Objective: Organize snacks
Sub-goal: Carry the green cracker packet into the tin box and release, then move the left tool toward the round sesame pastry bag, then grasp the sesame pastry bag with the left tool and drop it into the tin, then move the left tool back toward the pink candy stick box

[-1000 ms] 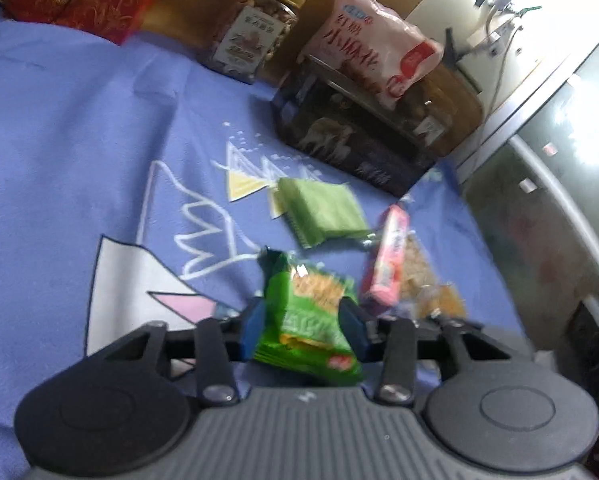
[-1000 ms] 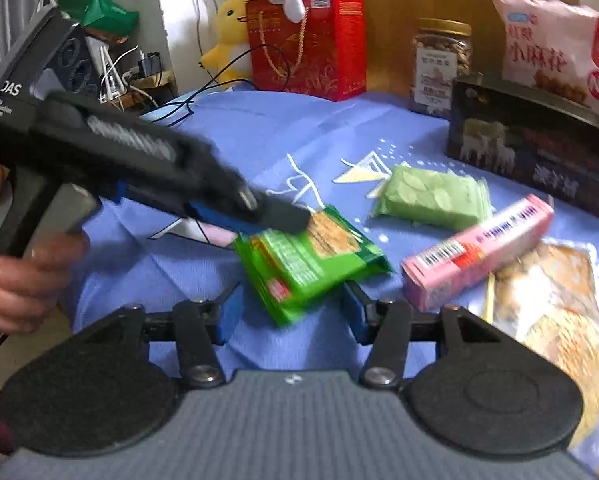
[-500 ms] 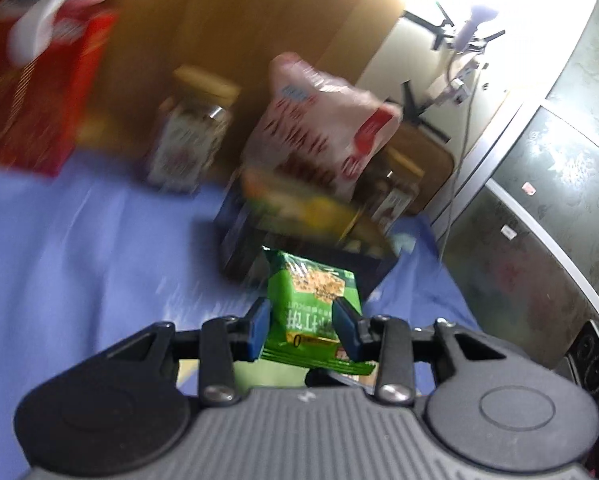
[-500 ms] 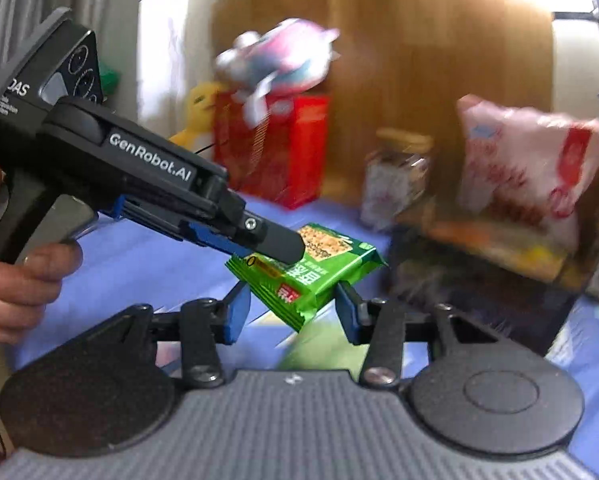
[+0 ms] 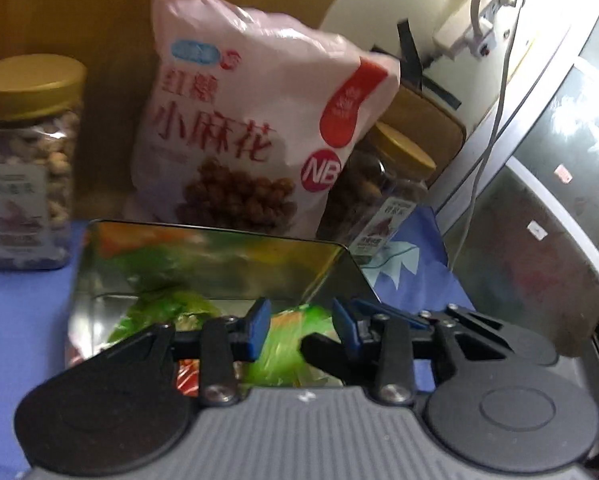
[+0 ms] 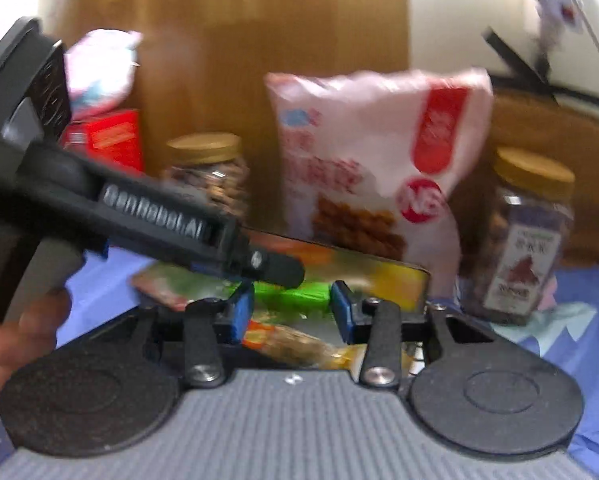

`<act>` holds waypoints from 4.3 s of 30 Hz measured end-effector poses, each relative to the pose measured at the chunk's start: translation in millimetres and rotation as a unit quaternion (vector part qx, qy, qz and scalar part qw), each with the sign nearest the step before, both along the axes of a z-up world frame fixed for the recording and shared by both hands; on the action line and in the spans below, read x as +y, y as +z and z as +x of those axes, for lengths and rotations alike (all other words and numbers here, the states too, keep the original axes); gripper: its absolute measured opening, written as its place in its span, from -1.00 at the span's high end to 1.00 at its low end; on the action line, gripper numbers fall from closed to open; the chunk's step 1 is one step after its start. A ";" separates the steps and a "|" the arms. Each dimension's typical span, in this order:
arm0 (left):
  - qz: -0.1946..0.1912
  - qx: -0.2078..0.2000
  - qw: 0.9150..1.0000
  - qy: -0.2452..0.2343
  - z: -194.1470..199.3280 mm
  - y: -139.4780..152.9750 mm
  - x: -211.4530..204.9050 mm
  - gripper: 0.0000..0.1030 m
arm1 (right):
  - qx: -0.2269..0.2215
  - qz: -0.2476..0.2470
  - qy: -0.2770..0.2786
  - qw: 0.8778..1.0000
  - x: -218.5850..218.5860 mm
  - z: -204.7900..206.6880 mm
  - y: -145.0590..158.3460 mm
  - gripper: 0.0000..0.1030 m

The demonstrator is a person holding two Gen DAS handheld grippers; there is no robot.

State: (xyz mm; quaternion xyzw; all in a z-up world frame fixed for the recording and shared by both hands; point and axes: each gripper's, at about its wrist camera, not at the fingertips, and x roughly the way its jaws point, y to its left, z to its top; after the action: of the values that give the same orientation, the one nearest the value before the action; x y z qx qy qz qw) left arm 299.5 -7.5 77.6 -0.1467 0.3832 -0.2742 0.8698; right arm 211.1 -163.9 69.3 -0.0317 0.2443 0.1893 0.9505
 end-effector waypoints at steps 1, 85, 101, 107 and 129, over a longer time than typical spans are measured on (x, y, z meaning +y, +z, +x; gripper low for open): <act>0.005 -0.002 1.000 0.002 2.2 -2.2 -3.4 0.31 | 0.010 0.003 -0.001 1.000 -1.1 6.7 -4.4 0.12; -0.013 0.015 0.998 0.058 7.3 -9.9 21.2 0.09 | 0.041 0.034 0.054 0.997 -3.7 26.6 -22.1 -0.08; 0.037 -0.025 0.995 0.091 -21.1 1.2 35.3 0.00 | -0.012 0.037 -0.021 0.999 -27.4 8.2 -10.5 -0.10; 0.100 -0.008 0.989 0.112 -24.2 -3.4 22.5 0.03 | 0.004 0.024 -0.063 0.998 -35.4 14.3 -14.6 -0.10; 0.135 0.019 0.986 0.099 -64.7 3.4 -12.5 -0.02 | 0.096 0.046 -0.124 0.987 -84.9 28.6 -31.0 -0.24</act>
State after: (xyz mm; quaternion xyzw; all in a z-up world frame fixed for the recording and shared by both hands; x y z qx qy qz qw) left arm 234.8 -20.0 81.0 -0.0706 0.4165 -0.1298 0.8970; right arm 239.8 -248.8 38.3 0.0611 0.3271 0.0835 0.9393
